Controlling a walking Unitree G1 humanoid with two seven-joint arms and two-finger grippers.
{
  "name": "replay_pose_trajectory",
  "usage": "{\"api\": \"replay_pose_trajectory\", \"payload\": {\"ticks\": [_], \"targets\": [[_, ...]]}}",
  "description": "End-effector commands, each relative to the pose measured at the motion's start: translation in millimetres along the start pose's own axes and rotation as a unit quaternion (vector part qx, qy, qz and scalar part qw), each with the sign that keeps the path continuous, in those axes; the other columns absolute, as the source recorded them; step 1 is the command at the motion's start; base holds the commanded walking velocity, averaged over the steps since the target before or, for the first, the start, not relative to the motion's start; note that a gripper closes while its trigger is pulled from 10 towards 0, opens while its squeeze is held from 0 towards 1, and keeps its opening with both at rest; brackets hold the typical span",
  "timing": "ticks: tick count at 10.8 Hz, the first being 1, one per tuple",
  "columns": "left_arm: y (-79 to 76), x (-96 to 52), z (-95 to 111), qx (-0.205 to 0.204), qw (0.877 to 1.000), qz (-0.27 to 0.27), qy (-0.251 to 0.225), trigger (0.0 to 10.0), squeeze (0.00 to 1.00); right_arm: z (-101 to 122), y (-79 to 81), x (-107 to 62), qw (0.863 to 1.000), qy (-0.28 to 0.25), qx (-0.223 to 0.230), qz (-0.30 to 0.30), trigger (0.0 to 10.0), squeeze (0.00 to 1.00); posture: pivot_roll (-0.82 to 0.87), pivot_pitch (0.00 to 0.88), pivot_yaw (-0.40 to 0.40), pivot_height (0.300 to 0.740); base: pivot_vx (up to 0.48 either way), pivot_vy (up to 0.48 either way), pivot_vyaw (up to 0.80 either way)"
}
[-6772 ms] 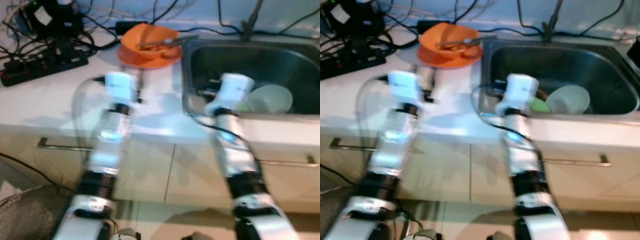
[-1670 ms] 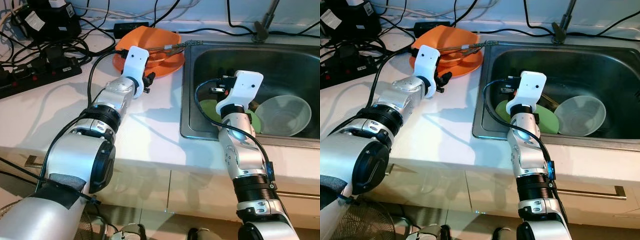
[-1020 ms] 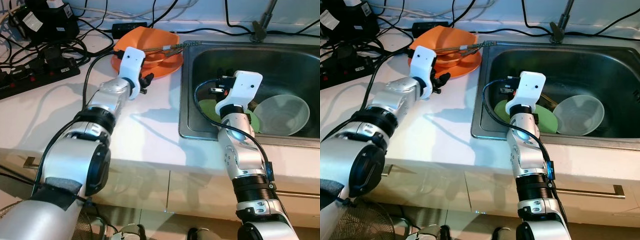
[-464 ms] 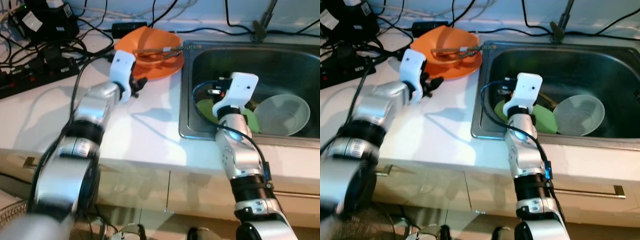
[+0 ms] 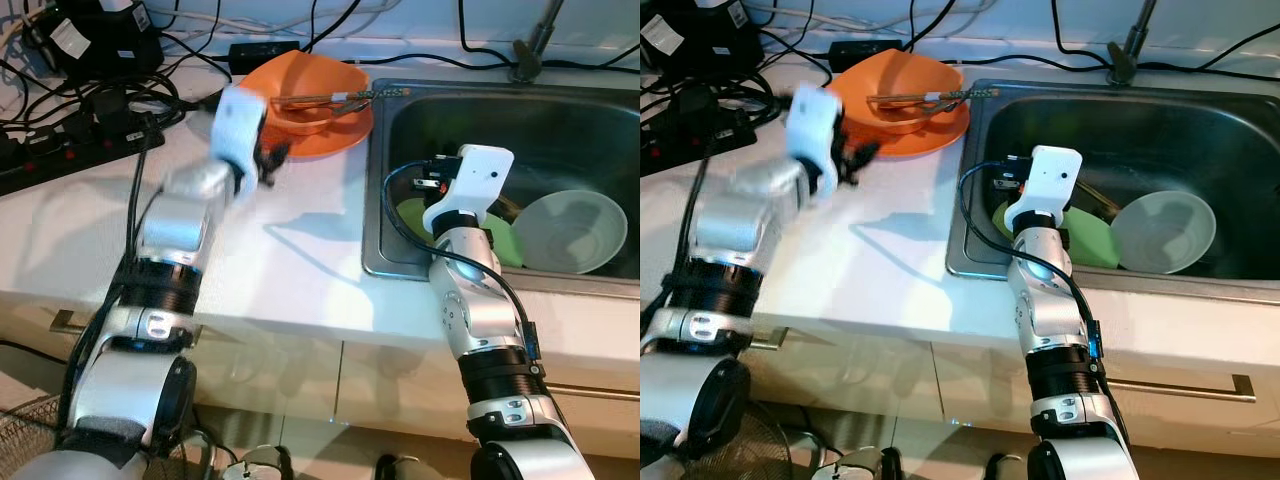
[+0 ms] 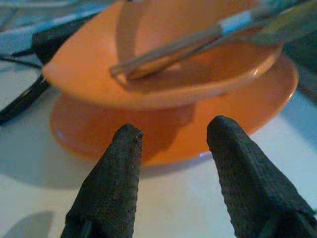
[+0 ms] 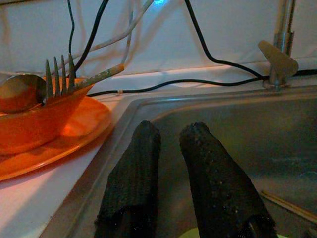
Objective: Kitchen organization
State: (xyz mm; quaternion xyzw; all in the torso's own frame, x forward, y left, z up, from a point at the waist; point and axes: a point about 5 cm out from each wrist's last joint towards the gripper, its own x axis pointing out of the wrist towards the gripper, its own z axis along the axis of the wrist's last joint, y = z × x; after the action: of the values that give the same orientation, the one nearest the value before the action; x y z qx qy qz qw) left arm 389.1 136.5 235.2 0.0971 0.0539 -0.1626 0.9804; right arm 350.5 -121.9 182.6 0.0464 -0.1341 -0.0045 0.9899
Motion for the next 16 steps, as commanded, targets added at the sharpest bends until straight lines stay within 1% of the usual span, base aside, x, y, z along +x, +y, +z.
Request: {"api": "replay_pose_trajectory", "payload": {"ticks": [1,3,5,6,7,9,13,16], "targets": [[-1.8,0.2,4.5,0.007,1.000,0.001,0.000,10.0,0.00,1.3,1.9,1.0,1.000,-0.004,0.004,0.003,10.0,0.00,0.10,0.097,0.055,0.740,0.000,0.000,0.00],[-6.5,8.5,3.4,0.016,1.000,-0.006,0.014,10.0,0.00,1.0,2.4,1.0,1.000,-0.005,0.004,0.003,10.0,0.00,0.10,0.087,0.059,0.740,0.000,0.000,0.00],[-10.7,19.5,-0.3,0.013,0.999,-0.009,0.031,10.0,0.00,1.5,3.2,1.5,1.000,-0.006,0.004,0.004,10.0,0.00,0.09,0.084,0.062,0.740,0.000,0.000,0.00],[-15.0,28.7,-0.3,0.009,0.999,-0.009,0.039,10.0,0.00,2.4,2.7,1.8,1.000,-0.008,0.002,0.005,10.0,0.00,0.08,0.078,0.064,0.740,0.000,0.000,0.00],[-15.6,29.8,0.3,0.009,0.999,-0.009,0.039,10.0,0.00,2.6,2.5,1.9,1.000,-0.008,0.002,0.005,10.0,0.00,0.08,0.078,0.064,0.740,0.000,0.000,0.00],[-20.6,38.1,2.1,0.008,0.999,-0.007,0.043,10.0,0.00,2.6,1.5,1.7,1.000,-0.009,0.000,0.003,10.0,0.00,0.07,0.082,0.068,0.740,0.000,0.000,0.00],[-23.0,41.4,-10.0,0.003,0.997,-0.006,0.072,10.0,0.00,2.1,-2.5,0.8,1.000,-0.007,-0.003,-0.002,10.0,0.00,0.06,0.098,0.070,0.740,0.000,0.000,0.00],[-26.0,39.9,-28.3,0.000,0.995,-0.021,0.099,10.0,0.00,2.3,-2.3,0.6,1.000,-0.007,-0.003,-0.001,10.0,0.00,0.06,0.101,0.070,0.740,0.000,0.000,0.00]]}}
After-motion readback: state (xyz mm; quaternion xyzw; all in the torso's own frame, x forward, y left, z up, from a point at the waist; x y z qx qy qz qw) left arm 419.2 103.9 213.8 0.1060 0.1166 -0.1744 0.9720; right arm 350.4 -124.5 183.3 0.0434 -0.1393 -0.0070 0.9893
